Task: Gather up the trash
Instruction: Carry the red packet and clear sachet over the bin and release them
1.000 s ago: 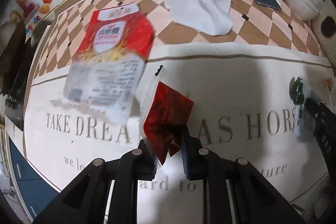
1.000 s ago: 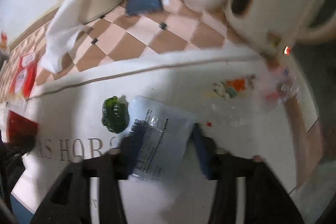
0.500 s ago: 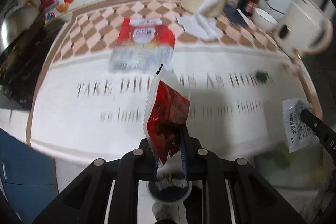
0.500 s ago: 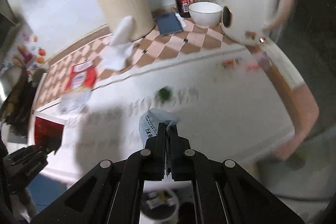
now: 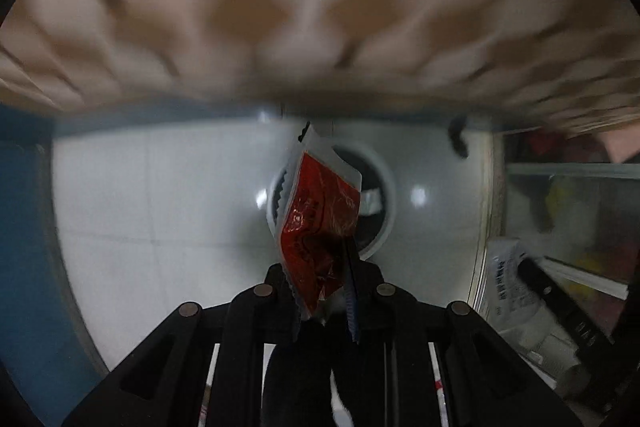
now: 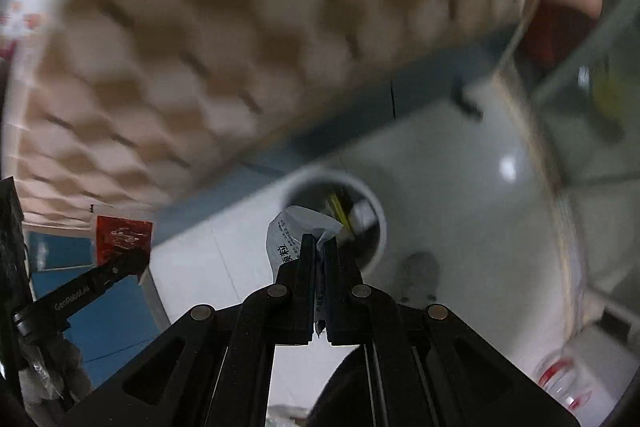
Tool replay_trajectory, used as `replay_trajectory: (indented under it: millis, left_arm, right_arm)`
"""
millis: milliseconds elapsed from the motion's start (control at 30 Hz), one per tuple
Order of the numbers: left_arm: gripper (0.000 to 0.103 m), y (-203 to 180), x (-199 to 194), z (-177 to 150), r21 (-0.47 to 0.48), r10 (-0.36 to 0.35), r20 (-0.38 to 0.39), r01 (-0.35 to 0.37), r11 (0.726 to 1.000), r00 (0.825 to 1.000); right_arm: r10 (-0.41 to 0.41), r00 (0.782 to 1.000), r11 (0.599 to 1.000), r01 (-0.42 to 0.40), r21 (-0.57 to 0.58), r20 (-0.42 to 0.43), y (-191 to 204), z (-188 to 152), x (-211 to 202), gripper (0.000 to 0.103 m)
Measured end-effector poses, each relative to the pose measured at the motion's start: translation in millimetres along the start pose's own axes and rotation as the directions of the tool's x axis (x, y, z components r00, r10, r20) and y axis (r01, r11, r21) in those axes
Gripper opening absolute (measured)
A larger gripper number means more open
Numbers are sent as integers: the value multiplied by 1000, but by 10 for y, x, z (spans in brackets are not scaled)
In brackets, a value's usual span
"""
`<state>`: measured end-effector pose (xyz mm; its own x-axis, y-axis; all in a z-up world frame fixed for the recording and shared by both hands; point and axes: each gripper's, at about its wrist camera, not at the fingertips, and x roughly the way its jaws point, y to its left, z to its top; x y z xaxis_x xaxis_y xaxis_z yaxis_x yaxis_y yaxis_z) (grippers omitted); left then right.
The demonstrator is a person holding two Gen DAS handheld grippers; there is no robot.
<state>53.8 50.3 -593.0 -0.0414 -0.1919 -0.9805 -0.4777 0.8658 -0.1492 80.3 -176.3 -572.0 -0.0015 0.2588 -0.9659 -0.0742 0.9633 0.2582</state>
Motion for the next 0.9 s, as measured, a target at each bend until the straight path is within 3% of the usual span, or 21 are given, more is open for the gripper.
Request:
replay_trajectory:
  millis: [167, 267, 367, 467, 500, 533, 600, 667, 733, 767, 800, 833, 900]
  left_arm:
    - [14, 203, 1505, 140, -12, -21, -102, 20, 1000, 995]
    - [14, 285, 2173, 164, -40, -19, -163, 12, 999, 986]
    - [16, 307, 2492, 123, -58, -46, -175, 36, 998, 983]
    - [20, 349, 2635, 24, -41, -21, -170, 14, 999, 985]
    - [33, 327, 2641, -4, -27, -13, -163, 9, 1000, 987]
    - [58, 343, 2609, -21, -18, -1, -154, -2, 1000, 988]
    - [87, 331, 2508, -50, -3, 34, -120, -35, 999, 992]
    - [88, 371, 2433, -71, 0, 47, -97, -47, 999, 994]
    - [103, 420, 2312, -105, 5, 63, -72, -63, 998, 995]
    - [103, 425, 2248, -119, 12, 85, -54, -84, 996, 995]
    - [103, 431, 2184, -130, 18, 103, -34, -102, 995, 994]
    - [103, 433, 2080, -154, 19, 124, -9, -124, 992, 992]
    - [103, 426, 1838, -214, 22, 173, 49, -174, 985, 984]
  right_arm:
    - [-24, 996, 1000, 24, -6, -89, -348, -193, 1499, 4]
    - [-36, 991, 998, 30, -47, -128, -517, -286, 2286, 4]
    - [-33, 988, 997, 23, -68, -153, -645, -360, 2784, 4]
    - [-39, 981, 998, 28, -61, -190, -706, -388, 3030, 8]
    - [-46, 980, 997, 35, -62, -195, -735, -398, 3090, 10]
    - [-56, 979, 997, 44, -63, -197, -751, -412, 3112, 19]
    - [-65, 978, 997, 54, -64, -198, -752, -386, 3128, 33]
    - [-85, 978, 995, 72, -76, -190, -754, -394, 3059, 42]
    - [-133, 977, 987, 115, -112, -168, -703, -378, 2954, 54]
    - [-165, 973, 981, 145, -130, -159, -687, -374, 2914, 57]
    - [-196, 970, 973, 175, -152, -141, -662, -366, 2832, 69]
    - [-214, 969, 967, 191, -170, -125, -652, -370, 2772, 87]
    - [-260, 961, 949, 236, -207, -95, -594, -352, 2617, 103]
